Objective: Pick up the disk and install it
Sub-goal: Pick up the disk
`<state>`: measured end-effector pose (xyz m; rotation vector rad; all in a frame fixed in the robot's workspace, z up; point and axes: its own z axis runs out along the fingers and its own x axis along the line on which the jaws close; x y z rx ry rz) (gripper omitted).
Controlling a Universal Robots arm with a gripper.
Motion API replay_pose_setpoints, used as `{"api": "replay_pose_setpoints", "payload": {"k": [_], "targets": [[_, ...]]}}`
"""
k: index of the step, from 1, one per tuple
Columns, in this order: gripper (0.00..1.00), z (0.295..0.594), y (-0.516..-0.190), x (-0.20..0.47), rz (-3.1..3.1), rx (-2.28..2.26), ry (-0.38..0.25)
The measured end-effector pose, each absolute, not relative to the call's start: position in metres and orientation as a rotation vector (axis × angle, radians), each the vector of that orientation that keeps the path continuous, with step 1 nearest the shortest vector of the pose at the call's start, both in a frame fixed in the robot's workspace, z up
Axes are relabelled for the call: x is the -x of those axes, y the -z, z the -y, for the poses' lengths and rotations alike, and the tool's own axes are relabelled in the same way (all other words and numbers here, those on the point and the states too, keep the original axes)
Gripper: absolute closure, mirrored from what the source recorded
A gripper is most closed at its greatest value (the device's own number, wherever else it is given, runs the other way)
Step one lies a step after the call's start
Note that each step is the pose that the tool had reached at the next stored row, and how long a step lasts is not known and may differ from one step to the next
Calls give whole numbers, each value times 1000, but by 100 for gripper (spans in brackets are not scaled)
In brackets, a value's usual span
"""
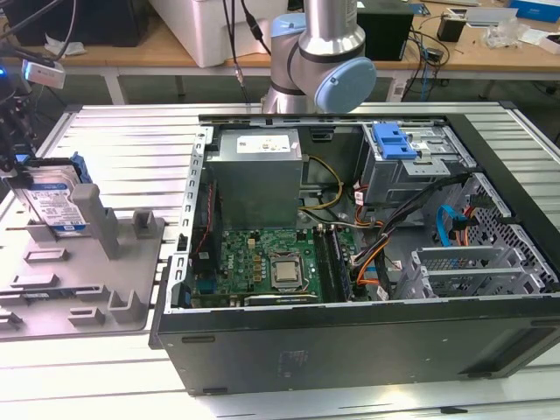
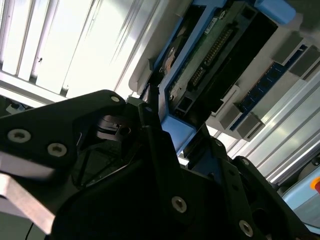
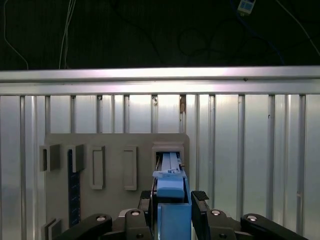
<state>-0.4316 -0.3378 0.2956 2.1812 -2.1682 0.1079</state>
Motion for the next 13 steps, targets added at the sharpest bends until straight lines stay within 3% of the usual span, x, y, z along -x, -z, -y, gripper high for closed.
{"api": "replay_pose_setpoints", "payload": {"k": [2,13], "targets": [[63,338,-296,432,2168,-2181,-108],[64,338,-296,432,2170,-2183,-105]]}}
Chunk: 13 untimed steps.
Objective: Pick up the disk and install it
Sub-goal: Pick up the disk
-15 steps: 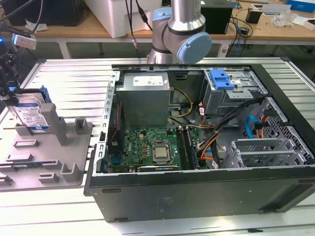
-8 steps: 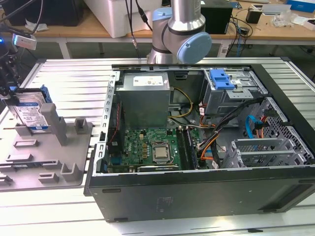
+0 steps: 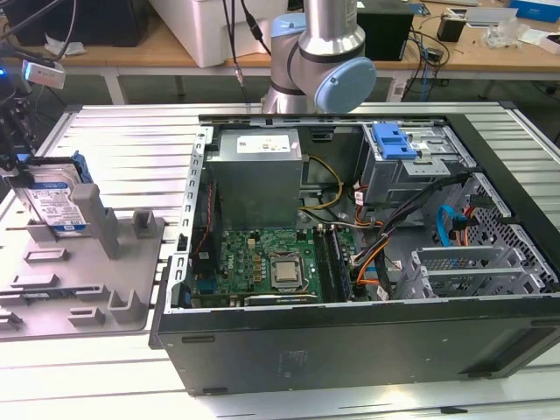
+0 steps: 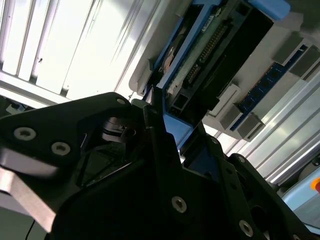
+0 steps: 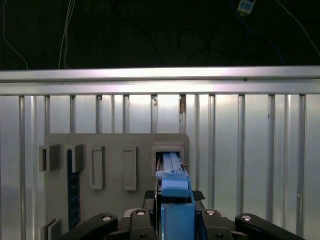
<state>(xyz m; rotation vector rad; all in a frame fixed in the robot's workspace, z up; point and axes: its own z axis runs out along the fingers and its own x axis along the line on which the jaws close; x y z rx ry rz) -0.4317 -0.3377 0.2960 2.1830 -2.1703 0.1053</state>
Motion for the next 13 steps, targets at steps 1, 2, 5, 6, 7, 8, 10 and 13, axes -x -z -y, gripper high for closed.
{"api": "replay_pose_setpoints", "payload": {"k": [1,2,5,6,7,8,10,13], "targets": [[64,338,-298,432,2171,-2184,-103],[64,338,-298,432,2172,-2184,-102],[64,338,-301,433,2172,-2185,-101],[64,338,-302,433,2172,-2185,-100],[64,338,-303,433,2172,-2185,-100],[64,338,-304,433,2172,-2185,-100],[64,338,-305,433,2173,-2186,-100],[64,338,-309,434,2174,-2187,-99]]}}
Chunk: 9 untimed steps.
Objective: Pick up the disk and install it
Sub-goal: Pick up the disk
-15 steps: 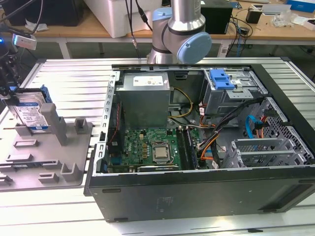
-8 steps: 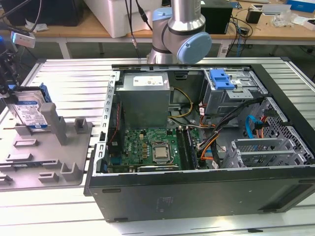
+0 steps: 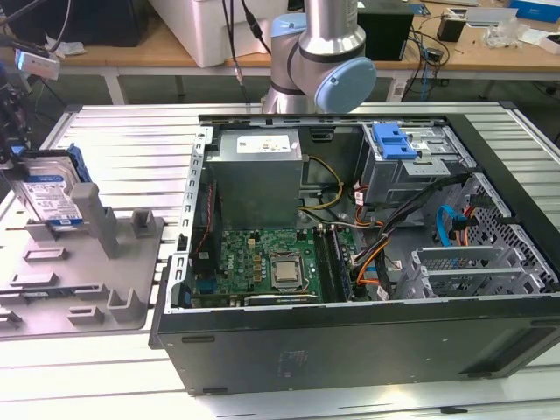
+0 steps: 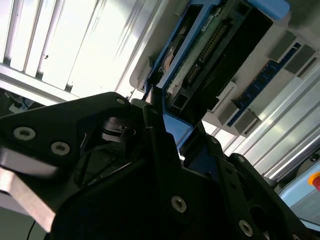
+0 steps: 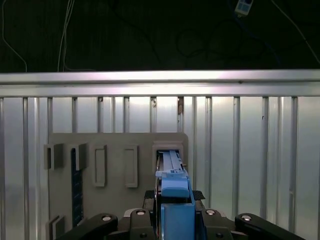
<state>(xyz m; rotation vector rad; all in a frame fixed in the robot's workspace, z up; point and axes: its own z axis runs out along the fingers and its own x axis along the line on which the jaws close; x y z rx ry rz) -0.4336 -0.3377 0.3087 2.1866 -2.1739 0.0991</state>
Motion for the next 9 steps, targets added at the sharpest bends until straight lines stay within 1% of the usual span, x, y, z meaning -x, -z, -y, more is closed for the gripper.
{"api": "replay_pose_setpoints", "payload": {"k": [9], "targets": [[64,338,-323,434,2176,-2189,-97]]}}
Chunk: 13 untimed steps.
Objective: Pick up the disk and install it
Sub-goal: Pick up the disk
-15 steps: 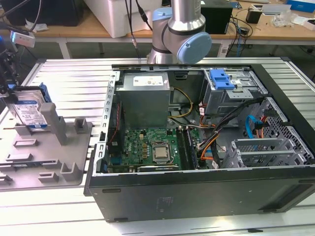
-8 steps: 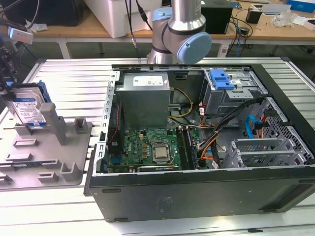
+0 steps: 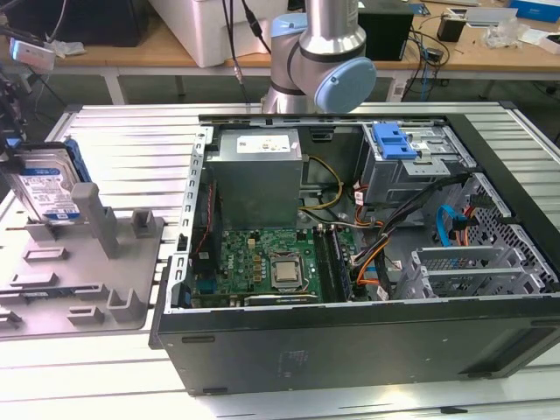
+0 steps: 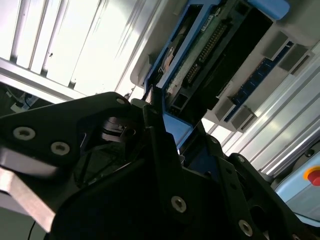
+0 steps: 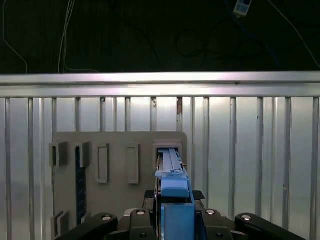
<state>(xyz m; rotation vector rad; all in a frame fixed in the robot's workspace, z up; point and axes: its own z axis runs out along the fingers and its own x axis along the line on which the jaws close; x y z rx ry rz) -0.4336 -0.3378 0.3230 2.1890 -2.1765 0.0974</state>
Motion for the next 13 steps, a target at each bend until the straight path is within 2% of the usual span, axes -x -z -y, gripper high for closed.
{"api": "replay_pose_setpoints", "payload": {"k": [13], "targets": [[64,338,-352,434,2177,-2190,-96]]}}
